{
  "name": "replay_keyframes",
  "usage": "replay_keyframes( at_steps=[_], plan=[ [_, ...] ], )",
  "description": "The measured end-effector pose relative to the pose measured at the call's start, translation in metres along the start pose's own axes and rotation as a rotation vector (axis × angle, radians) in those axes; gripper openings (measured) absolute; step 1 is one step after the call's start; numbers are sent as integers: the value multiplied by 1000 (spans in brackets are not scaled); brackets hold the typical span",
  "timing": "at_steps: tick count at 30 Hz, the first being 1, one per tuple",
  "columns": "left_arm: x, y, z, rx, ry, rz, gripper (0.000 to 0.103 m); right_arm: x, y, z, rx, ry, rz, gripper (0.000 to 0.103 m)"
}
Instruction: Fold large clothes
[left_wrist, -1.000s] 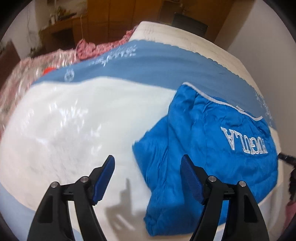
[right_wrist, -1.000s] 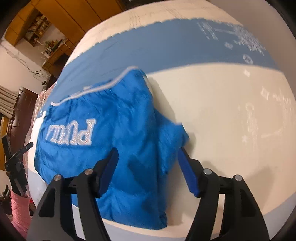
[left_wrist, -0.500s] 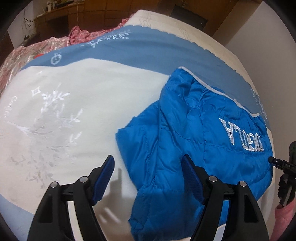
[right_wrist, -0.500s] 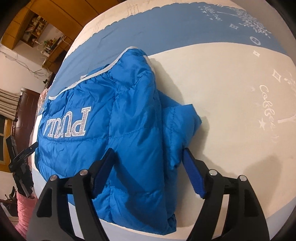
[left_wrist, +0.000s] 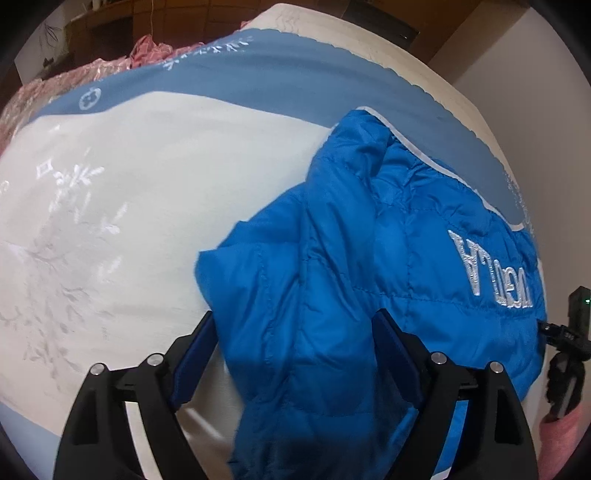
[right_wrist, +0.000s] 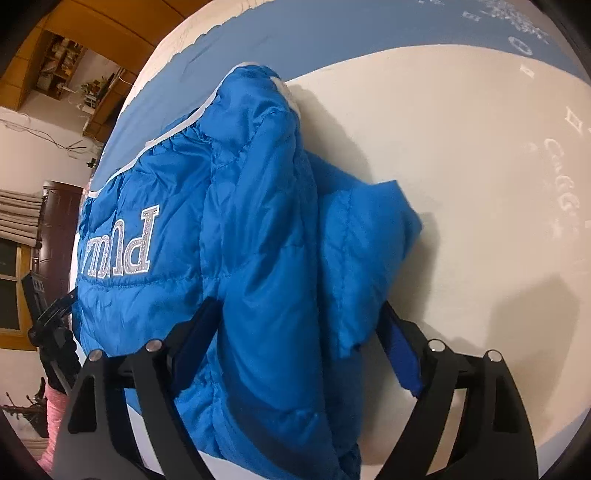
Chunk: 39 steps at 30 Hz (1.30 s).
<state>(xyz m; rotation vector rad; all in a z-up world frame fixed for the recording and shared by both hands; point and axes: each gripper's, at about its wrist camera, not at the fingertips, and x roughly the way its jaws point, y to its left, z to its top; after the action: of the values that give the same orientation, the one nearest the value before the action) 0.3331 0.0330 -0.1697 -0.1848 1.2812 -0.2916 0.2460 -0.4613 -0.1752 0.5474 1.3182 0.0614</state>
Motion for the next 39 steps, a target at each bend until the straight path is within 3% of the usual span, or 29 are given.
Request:
replay_keyframes(
  at_steps=[1, 3, 5, 6, 9, 19, 27, 33, 39],
  plan=[
    [-1, -2, -1, 4, -2, -5, 78, 0, 1, 0, -2, 0, 10, 77],
    [-4, -7, -2, 13, -5, -43, 47, 0, 3, 1, -3, 0, 35, 56],
    [-8, -13, -3, 16, -11, -55, 33, -4, 9, 0, -13, -5, 69, 39],
    [-11, -15, -4, 18, -21, -50, 26, -6, 11, 0, -15, -10, 73, 31],
    [-23, -18, -8, 6, -60, -55, 17, -23, 16, -7, -36, -42, 100, 22],
    [-96, -38, -28, 59, -170, -94, 13, -95, 47, -39, -136, -144, 166, 19],
    [-168, -41, -82, 95, -222, -100, 13, -152, 62, -106, -189, -170, 199, 19],
    [-197, -27, -149, 102, -204, -84, 13, -157, 60, -169, -167, -122, 208, 19],
    [-175, -5, -203, 75, -134, -49, 15, -129, 41, -230, -106, -51, 175, 19]
  ],
)
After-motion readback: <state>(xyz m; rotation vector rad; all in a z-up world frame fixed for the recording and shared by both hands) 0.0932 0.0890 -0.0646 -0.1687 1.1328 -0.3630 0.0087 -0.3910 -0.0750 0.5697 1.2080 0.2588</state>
